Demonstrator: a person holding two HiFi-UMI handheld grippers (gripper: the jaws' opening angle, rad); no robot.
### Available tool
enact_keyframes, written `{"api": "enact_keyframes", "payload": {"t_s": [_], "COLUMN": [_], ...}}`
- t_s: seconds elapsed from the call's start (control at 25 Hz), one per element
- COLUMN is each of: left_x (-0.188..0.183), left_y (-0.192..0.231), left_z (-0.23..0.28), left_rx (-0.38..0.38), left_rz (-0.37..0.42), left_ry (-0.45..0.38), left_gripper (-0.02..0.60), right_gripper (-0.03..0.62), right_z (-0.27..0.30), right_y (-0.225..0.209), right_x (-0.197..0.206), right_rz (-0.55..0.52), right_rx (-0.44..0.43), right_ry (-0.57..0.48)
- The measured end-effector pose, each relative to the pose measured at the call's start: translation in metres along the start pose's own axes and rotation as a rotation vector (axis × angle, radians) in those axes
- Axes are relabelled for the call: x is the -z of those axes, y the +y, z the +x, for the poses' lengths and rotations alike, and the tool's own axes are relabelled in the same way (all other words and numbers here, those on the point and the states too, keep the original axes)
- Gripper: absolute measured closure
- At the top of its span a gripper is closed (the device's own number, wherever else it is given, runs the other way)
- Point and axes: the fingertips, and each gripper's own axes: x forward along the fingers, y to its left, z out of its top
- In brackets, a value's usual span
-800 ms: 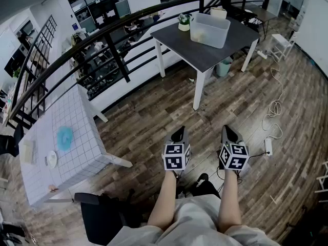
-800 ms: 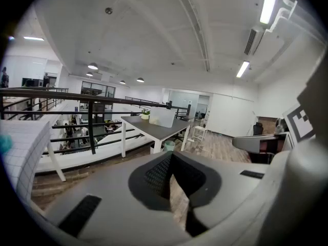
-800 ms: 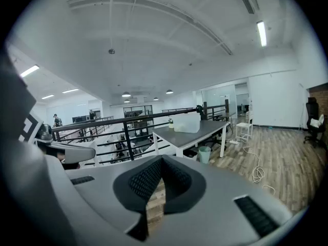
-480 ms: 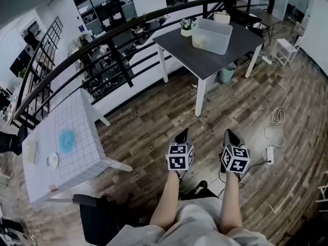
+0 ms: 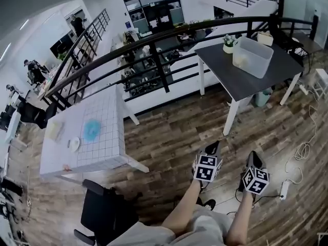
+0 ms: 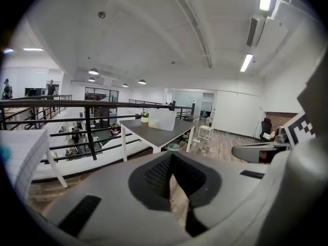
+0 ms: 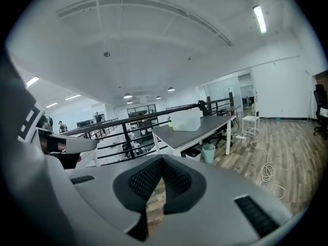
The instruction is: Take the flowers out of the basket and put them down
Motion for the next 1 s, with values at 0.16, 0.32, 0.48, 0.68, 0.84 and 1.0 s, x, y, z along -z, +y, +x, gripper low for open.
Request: {"api": "enact_keyframes", "payload": {"t_s": [0.16,0.32,0.48,0.68,0.84,1.0], "left_x": [-0.010,-0.023,-0.038,-0.069,-0.092,-0.106], "left_y": [0.003,0.006,0.011,0.044,0.050,0.074], "left_z": [0.014,0.033,0.077,0.132,0.169,0.205], "left_rx": [0.009,0.020,0.067,0.074,0.129,0.130], "left_rz": [-0.049,-0.081,-0.030,0.009,0.055,0.074], "left_ry": [-0.029,-0.064,-0.093,-0.112,-0.093,-0.040], "left_gripper": [0.568,0.569,0.569,0.569,0.569,0.568], "right_gripper": [0.577,0.577,0.579,0.577,0.579,0.577], "right_z": [0.018,0.033,0.071,0.134,0.168,0.206], "right_y": [-0.006,-0.016,-0.027,-0.020,-0.028,-0.027], "right_x": [-0.005,-0.013,-0.028,-0.067,-0.088,-0.096], "right_rz": [0.007,0.029,0.041,0.031,0.053,0.065], "right_rx": [-0.035,-0.036,-0.049,-0.081,-0.048,-0.003], "right_ry": [-0.012,-0.026,-0.054,-0.094,-0.089,-0.042]}}
